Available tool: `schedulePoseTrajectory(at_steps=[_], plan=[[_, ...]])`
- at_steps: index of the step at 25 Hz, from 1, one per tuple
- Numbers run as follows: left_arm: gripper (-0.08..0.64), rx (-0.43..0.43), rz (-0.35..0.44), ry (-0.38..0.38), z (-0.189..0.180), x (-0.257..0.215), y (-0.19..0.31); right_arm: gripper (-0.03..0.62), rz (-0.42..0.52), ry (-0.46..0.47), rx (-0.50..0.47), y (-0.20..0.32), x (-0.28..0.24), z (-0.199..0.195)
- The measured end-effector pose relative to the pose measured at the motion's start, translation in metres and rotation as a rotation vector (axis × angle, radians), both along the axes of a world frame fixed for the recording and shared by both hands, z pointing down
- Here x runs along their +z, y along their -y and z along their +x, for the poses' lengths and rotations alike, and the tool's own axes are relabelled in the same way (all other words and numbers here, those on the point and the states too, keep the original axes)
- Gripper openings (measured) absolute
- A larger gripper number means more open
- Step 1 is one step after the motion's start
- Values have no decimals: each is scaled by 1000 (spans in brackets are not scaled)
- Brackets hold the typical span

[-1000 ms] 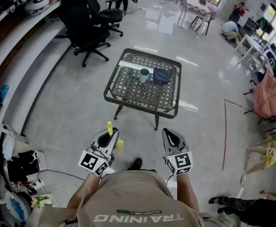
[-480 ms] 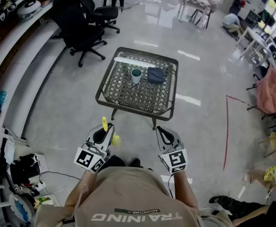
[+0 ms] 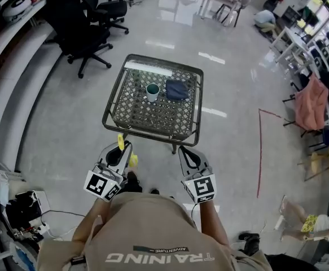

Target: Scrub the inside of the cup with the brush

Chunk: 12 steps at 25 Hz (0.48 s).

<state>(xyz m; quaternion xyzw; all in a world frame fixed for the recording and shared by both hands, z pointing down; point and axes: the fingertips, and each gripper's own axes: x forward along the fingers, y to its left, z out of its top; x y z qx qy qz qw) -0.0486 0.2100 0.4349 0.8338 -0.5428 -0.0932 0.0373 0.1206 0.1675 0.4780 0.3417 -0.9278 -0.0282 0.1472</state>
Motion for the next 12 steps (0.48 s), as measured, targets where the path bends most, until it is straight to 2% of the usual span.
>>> schedulePoseTrajectory(at_steps=[5, 12], plan=[[41, 49, 38, 20, -27, -14, 36, 17, 40, 9, 45, 36, -19, -30], [41, 43, 9, -1, -76, 19, 66, 17, 18, -29, 41, 46, 10, -66]])
